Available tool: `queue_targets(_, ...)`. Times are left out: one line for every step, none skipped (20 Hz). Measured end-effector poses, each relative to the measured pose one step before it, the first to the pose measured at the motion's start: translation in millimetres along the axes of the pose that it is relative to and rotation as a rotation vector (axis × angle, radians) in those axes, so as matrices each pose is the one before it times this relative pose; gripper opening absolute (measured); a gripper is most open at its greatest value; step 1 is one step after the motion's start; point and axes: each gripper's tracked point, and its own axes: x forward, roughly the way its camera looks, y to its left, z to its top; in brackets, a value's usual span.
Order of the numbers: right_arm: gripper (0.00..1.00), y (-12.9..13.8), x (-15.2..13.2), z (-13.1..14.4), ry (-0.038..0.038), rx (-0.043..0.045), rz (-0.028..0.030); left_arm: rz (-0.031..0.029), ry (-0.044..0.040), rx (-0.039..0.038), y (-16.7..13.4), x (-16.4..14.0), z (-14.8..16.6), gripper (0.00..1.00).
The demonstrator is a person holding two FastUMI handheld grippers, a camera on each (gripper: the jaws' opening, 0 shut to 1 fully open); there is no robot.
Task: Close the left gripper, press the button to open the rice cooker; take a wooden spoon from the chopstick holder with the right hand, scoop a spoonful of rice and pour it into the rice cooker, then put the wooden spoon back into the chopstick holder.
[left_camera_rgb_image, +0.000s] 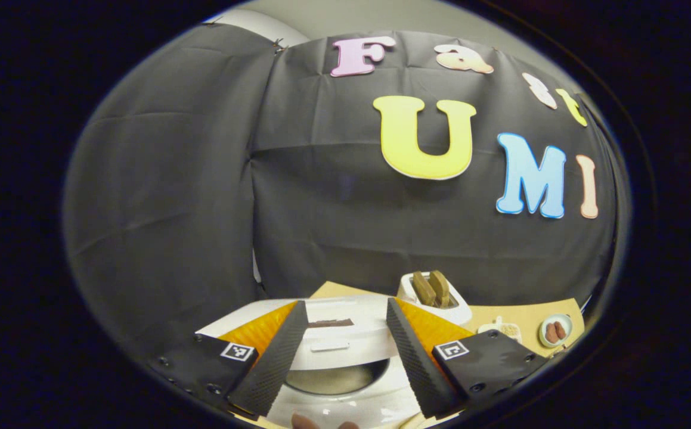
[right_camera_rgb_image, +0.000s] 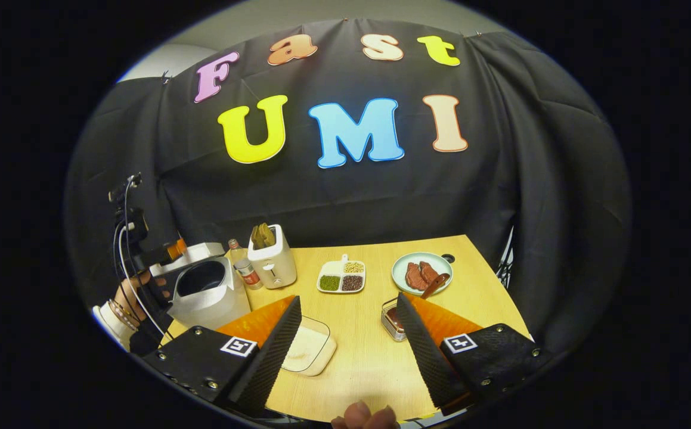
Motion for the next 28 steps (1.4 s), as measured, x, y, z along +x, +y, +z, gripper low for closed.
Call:
queue_targets(0.98, 1.13, -1.36, -1.52, 0.00131, -0.00498, 0.00173, 0.00247, 0.02492, 0.00029, -1.27, -1.28, -16.76, 0.93)
queue_targets(0.98, 0.94, -1.47, -2.34, 0.00295, -0.00616, 0.00375, 0.00614, 0.02282, 0.01219, -0.12, 0.88, -15.27, 0.94)
queue_targets(0.98, 0.45, -1.75, -3.95, 0.00618, -0.00515, 0.0027, 0.00884, 0.02449, 0.0188, 0.54, 1.65, -14.84, 0.94)
queue_targets(0.98, 0.57, -1.28, -1.95, 0.00456, -0.00283, 0.00055, 0.00701, 0.02819, 0.01994, 0.05, -4.37, -19.07, 0.94)
queue_targets(0.98, -0.31, -2.59, -2.28, 0.00268, 0.00106, -0.00064, 0.00257, 0.02128, 0.00568, -0.82, -1.19, -14.22, 0.95)
queue_targets(0.98, -0.8, -2.06, -2.42, 0.00464, 0.00437, -0.00119, 0.00038, 0.02291, 0.00498, -2.01, 0.79, -11.86, 0.96)
queue_targets(0.98, -0.36, -1.97, -3.33, 0.00454, 0.00571, -0.00128, 0.00518, 0.03152, 0.01218, 0.25, 2.8, -12.33, 0.98)
queue_targets(0.98, -1.09, -2.12, -1.38, 0.00361, 0.00572, -0.00122, 0.00439, 0.05141, -0.00836, 0.03, -0.96, -15.9, 0.96)
queue_targets(0.98, -0.28, -1.76, -2.59, 0.00366, 0.00553, 0.00006, 0.003, -0.04372, -0.0066, 0.71, -0.82, 9.36, 0.98)
queue_targets(0.98, -0.14, -1.91, -1.51, 0.00173, 0.00557, 0.00029, 0.00474, -0.00411, -0.01169, 1.68, 3.37, 3.13, 1.0)
queue_targets(0.98, 0.56, -2.27, -2.66, 0.00285, 0.00415, 0.00227, 0.0038, 0.01892, -0.0093, 0.49, -4.72, -6.0, 0.98)
queue_targets(0.98, 0.77, -1.92, -1.05, 0.00232, 0.001, 0.00159, 0.00158, -0.00758, -0.00277, 0.49, -0.18, 2.14, 0.96)
queue_targets(0.98, -0.73, -3.28, -1.31, -0.00162, -0.00247, -0.00095, 0.00162, 0.00302, -0.0007, 1.52, 0.18, -2.22, 1.0)
queue_targets(0.98, -0.48, -2.54, -0.3, -0.00342, -0.00334, 0.00001, 0.00701, -0.00114, -0.00579, 1.79, -1.36, 1.11, 0.99)
queue_targets(0.98, -0.05, -3.24, -1.23, -0.00343, -0.00449, 0.00048, 0.01431, -0.00556, -0.00331, 2.59, -0.08, 1.09, 0.99)
queue_targets(0.98, -2.04, -2.06, -1.32, 0.00061, -0.00555, 0.00051, -0.0013, 0.00809, 0.01079, -0.06, -1.03, -0.04, 0.99)
queue_targets(0.98, -1.23, -1.71, -1.04, -0.00408, -0.00231, 0.00316, -0.00428, 0.00274, 0.01454, 0.99, -1.19, -1.42, 0.99)
queue_targets(0.98, -1.01, -1.58, -0.73, 0.00001, 0.00078, 0.00708, 0.0003, 0.00766, -0.00195, 2.28, 0.52, -1.07, 1.0)
queue_targets(0.98, -0.79, -1.11, -2.59, 0.00493, 0.00315, 0.0116, -0.00245, 0.0144, -0.00473, 1.87, -4.53, 0.08, 0.99)
queue_targets(0.98, -1.22, -1.55, 2.03, -0.0064, 0.00297, 0.01286, 0.00243, 0.02038, -0.00311, 0.69, -5.73, -1.14, 1.0)
queue_targets(0.98, -1.38, -0.39, 3.08, -0.01325, 0.00109, 0.01285, 0.00466, -0.00306, -0.00901, 0.98, -4.69, 4.38, 1.0)
queue_targets(0.98, -2.18, 0.02, 3.53, -0.01106, 0.00122, 0.01365, 0.00112, -0.01842, -0.01397, -0.79, -10.31, 9.68, 0.99)
queue_targets(0.98, -2.27, -0.99, 2.63, -0.00959, 0.00234, 0.01745, 0.00386, -0.01912, -0.00893, -0.38, -13.76, 8.49, 0.99)
queue_targets(0.98, -2.77, -1.31, 5.85, -0.01359, 0.00135, 0.01753, 0.00253, -0.02112, -0.00715, -1.1, -18.14, 9.72, 1.0)
queue_targets(0.98, -5.54, -1.59, 5.65, -0.0158, -0.00092, 0.01357, -0.0113, -0.02236, -0.01613, -3.76, -25.5, 10.41, 1.0)
queue_targets(0.98, -5.7, -4.68, 6.82, -0.01368, 0.00027, 0.01393, -0.01427, -0.02585, -0.01944, -8.56, -24.33, 11.63, 0.99)
queue_targets(0.98, -5.24, -5.57, 8.58, -0.01955, 0.00173, 0.0185, -0.01643, -0.02691, -0.01539, -10.19, -23.23, 8.35, 1.0)
queue_targets(0.98, -6.66, -6.09, 10.01, -0.02066, -0.0019, 0.01533, -0.01443, -0.02651, -0.00701, -10.31, -27.54, 9.18, 0.99)
